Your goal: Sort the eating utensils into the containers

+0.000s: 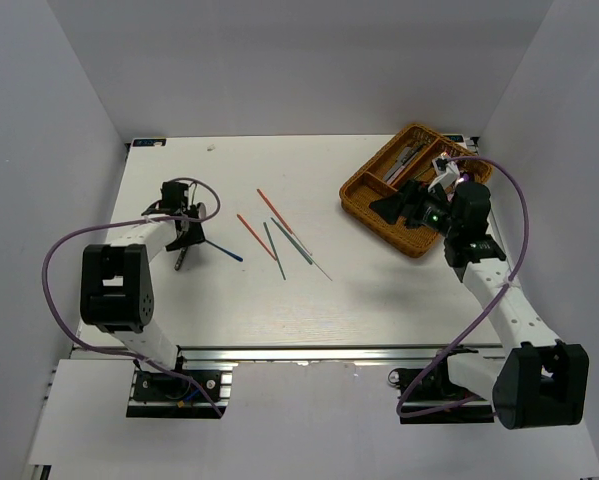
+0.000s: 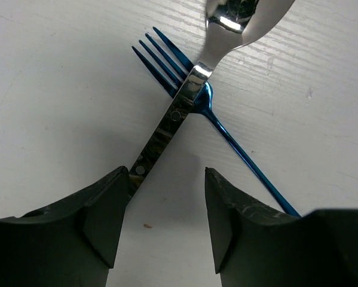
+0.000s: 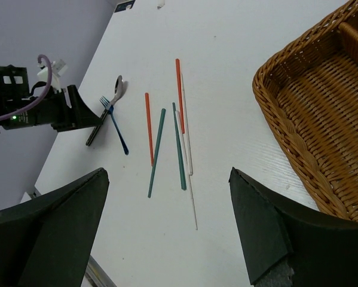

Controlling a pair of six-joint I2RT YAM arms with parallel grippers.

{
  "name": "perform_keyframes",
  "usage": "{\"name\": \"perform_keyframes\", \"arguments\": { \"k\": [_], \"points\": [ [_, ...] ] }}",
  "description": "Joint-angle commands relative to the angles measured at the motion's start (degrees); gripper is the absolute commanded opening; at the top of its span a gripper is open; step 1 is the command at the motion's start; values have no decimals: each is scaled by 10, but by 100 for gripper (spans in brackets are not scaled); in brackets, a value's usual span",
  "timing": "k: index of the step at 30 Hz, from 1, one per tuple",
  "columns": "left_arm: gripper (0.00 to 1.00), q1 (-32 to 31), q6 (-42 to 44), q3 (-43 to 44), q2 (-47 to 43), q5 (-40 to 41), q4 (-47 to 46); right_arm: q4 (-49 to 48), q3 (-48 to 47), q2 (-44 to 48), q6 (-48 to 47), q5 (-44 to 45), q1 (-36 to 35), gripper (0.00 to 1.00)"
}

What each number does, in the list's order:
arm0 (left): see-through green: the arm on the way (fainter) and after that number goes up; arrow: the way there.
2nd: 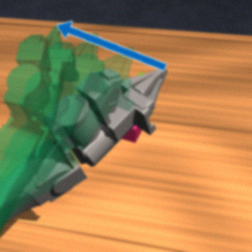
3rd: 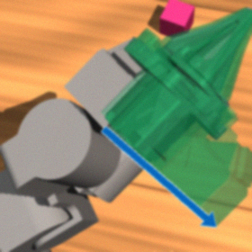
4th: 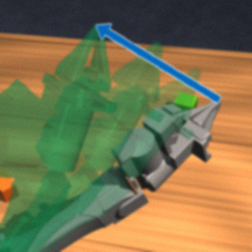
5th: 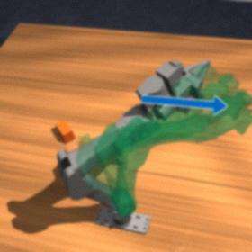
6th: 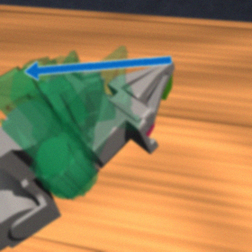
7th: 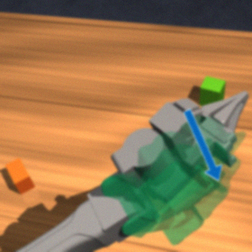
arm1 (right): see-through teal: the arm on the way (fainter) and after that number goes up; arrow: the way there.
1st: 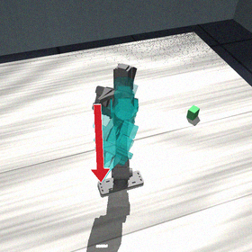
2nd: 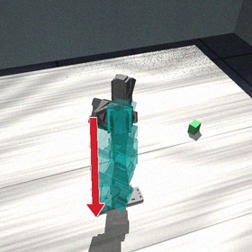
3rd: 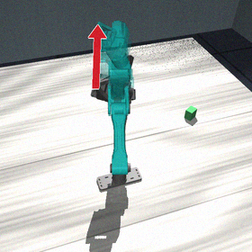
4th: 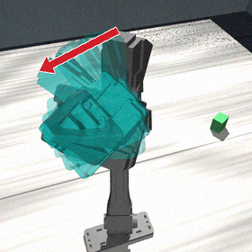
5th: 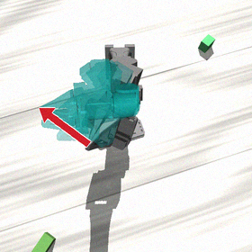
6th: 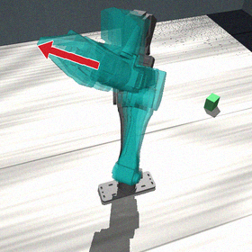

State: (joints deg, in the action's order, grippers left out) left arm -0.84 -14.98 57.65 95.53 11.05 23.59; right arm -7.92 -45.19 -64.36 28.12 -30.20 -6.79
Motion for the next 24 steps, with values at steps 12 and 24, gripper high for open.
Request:
{"name": "perform_keyframes", "arguments": {
  "k": [12, 24],
  "points": [
    [50, 39, 32, 14, 50, -44, -19, -39, 6, 25, 9, 3, -10, 89],
    [5, 17, 42, 6, -19, -69, -3, -37, 0, 22, 17, 26, -15, 89]
  ]
}}
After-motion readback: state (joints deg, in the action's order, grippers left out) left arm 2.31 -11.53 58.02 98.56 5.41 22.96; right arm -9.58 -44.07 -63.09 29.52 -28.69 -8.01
